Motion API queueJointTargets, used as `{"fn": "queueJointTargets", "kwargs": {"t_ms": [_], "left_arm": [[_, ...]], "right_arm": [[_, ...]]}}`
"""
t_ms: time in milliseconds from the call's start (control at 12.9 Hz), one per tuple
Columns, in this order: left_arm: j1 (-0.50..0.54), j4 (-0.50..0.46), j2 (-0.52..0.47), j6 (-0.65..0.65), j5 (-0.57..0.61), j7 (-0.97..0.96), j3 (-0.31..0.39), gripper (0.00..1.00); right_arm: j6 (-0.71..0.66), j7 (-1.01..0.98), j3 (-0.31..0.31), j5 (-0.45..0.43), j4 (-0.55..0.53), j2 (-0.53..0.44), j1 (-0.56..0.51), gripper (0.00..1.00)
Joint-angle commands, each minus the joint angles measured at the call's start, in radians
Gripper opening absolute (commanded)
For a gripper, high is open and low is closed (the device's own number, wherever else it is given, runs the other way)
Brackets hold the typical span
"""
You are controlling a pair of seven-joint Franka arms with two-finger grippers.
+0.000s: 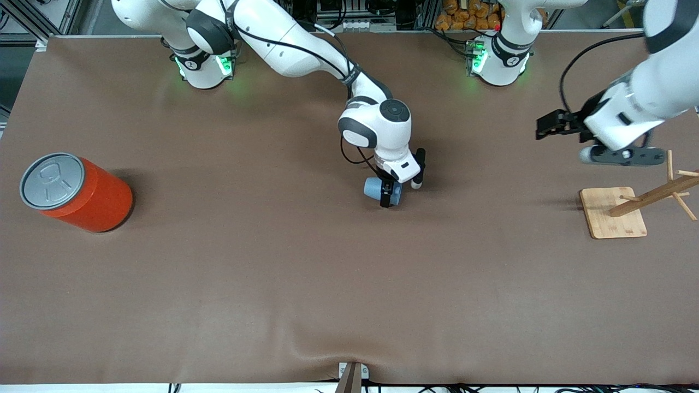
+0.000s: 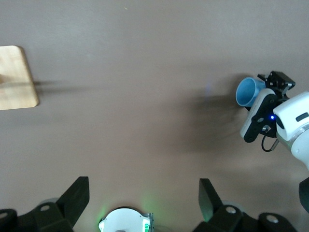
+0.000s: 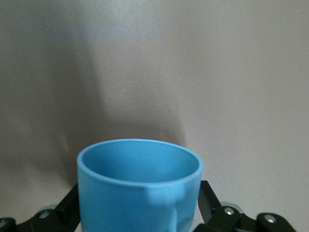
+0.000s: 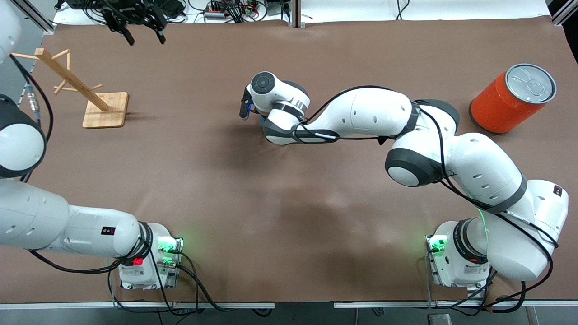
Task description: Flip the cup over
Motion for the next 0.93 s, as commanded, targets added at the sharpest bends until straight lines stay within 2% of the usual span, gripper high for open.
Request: {"fn": "queueJointTargets", "kwargs": {"t_ms": [0, 155, 310, 465, 698, 853], "left_arm": [[-0.021, -0.078, -0.006, 0.059, -0.040, 0.000, 0.003, 1.00], [-0.023, -0.127, -0.001, 0.104, -0.075, 0.002, 0.001, 1.00], [-0.026, -0.126, 0.035, 0.119, -0.121, 0.002, -0.003, 1.00], [-0.026, -0.130, 0.066, 0.164, -0.140, 0.002, -0.009, 1.00], [-0.028, -0.201, 0.089, 0.317, -0.154, 0.000, -0.049, 1.00], [-0.028, -0.311, 0.089, 0.456, -0.300, 0.008, -0.049, 1.00]], "right_arm": [[-0.025, 0.046, 0.010, -0.016, -0.081, -0.087, 0.014, 1.00], [-0.122, 0.092, 0.036, -0.016, -0.083, -0.127, 0.019, 1.00], [-0.226, 0.097, 0.065, -0.010, -0.082, -0.190, 0.016, 1.00], [-0.278, 0.094, 0.072, 0.060, -0.079, -0.254, -0.007, 1.00], [-0.288, 0.085, 0.072, 0.081, -0.077, -0.331, -0.125, 1.00], [-0.302, 0.089, 0.067, 0.081, -0.075, -0.379, -0.218, 1.00]]}}
